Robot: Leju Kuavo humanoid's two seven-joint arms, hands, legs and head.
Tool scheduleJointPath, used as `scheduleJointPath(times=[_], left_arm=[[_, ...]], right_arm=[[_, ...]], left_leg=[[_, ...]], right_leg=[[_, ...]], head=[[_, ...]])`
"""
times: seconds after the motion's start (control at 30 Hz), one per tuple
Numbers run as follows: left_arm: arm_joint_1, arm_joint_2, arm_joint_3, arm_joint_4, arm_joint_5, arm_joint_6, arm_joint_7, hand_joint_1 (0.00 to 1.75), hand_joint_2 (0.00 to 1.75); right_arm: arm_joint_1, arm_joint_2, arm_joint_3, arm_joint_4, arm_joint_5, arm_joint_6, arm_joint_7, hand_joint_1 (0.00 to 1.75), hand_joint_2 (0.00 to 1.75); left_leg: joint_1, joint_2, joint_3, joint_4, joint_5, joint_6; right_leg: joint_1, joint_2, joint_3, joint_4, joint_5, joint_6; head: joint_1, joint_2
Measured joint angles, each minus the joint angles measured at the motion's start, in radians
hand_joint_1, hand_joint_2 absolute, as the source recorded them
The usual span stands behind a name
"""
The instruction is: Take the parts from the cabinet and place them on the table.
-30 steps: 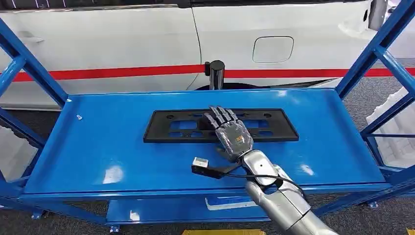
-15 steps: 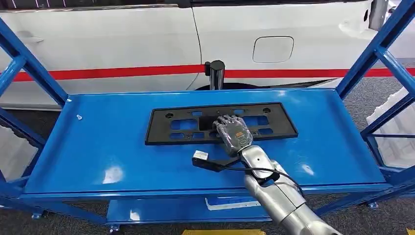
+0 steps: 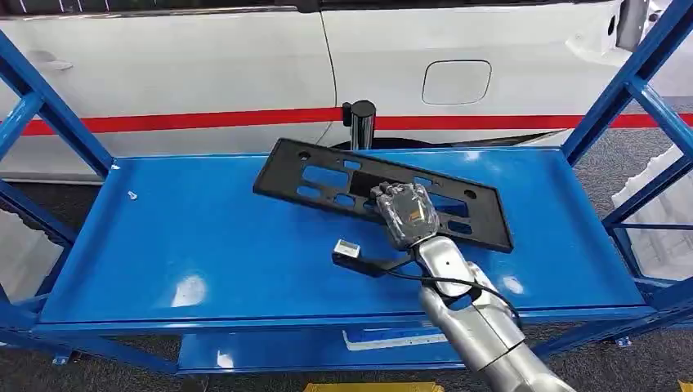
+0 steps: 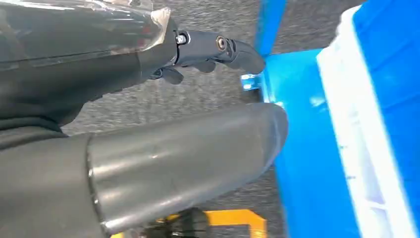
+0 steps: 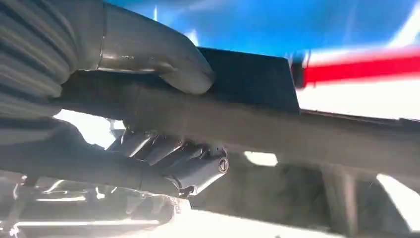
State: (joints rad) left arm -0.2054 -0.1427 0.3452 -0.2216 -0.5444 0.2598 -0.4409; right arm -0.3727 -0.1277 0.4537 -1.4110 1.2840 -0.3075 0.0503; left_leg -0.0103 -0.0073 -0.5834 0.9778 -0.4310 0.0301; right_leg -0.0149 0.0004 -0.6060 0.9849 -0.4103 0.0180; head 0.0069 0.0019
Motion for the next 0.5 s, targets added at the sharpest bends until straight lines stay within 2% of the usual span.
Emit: scheduleJointPath(times=[0.23, 0.27, 0.37, 0.5], left_arm=[[-0.01, -0.007, 0.02, 0.0, 0.0, -0.007, -0.017, 0.0, 0.0], [-0.01, -0.008, 0.021, 0.0, 0.0, -0.009, -0.017, 0.0, 1.75], [-0.013, -0.01, 0.023, 0.0, -0.003, -0.01, -0.016, 0.0, 1.75], [-0.018, -0.021, 0.039, 0.0, 0.012, -0.038, -0.025, 0.0, 1.75]], right_arm=[[-0.023, -0.026, -0.049, -0.089, -0.004, 0.015, 0.0, 1.75, 1.75], [-0.023, -0.028, -0.051, -0.094, -0.004, 0.011, -0.001, 1.75, 1.75], [-0.048, -0.042, -0.066, -0.121, -0.027, 0.005, -0.011, 1.75, 1.75], [-0.169, -0.077, -0.111, -0.175, -0.111, 0.04, -0.047, 1.75, 1.75]], left_leg=[[0.0, 0.0, 0.0, 0.0, 0.0, 0.0], [0.0, 0.0, 0.0, 0.0, 0.0, 0.0], [0.0, 0.0, -0.002, 0.0, 0.0, 0.0], [-0.002, 0.0, -0.002, 0.0, 0.002, 0.002]], right_leg=[[0.0, 0.0, 0.0, 0.0, 0.0, 0.0], [0.0, 0.0, 0.0, 0.0, 0.0, 0.0], [0.0, 0.0, -0.001, 0.0, 0.0, 0.0], [-0.001, 0.0, -0.001, 0.0, 0.001, 0.0]], head=[[0.0, 0.0], [0.0, 0.0], [0.0, 0.0], [0.0, 0.0]])
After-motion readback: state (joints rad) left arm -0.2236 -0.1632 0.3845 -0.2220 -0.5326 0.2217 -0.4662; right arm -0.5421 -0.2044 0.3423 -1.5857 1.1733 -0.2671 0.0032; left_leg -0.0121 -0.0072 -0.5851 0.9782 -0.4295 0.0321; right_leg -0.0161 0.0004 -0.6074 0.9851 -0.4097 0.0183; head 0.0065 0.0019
